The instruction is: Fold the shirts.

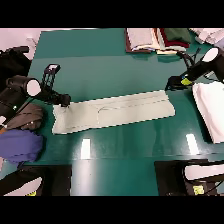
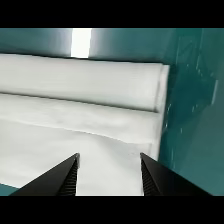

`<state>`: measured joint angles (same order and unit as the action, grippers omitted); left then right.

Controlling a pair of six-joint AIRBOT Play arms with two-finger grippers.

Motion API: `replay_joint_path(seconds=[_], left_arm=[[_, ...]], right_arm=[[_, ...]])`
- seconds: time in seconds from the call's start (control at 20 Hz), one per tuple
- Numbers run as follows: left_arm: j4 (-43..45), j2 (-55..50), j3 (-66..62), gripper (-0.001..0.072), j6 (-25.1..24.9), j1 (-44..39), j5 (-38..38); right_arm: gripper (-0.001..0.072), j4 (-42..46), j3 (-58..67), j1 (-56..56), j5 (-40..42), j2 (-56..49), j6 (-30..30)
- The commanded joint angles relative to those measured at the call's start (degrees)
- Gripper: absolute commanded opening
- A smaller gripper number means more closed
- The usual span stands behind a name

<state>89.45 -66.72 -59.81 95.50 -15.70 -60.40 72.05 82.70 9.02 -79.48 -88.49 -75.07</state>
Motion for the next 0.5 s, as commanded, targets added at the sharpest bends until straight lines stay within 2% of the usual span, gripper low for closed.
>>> replay_joint_path(seconds=[0.0, 0.05, 0.2, 0.45], left_arm=[[-2.97, -0.13, -1.73, 0.01, 0.0, -0.02, -2.16], [-4.61, -0.13, -1.73, 0.0028, 0.0, -0.04, -1.62], [-12.35, -0.17, -1.73, 0.003, -0.11, -0.2, 2.73], [-13.7, -1.79, -1.68, 0.003, 0.74, -6.84, 8.5]], right_arm=[[0.0532, -3.67, -1.57, 5.53, -2.16, -0.74, 2.86], [0.059, -5.92, -3.65, 8.37, -2.47, -0.74, 3.26], [0.0594, -11.98, -11.65, 15.5, -0.76, -0.85, 5.62], [0.0587, -18.38, -20.39, 16.37, 3.19, -2.14, 8.81]])
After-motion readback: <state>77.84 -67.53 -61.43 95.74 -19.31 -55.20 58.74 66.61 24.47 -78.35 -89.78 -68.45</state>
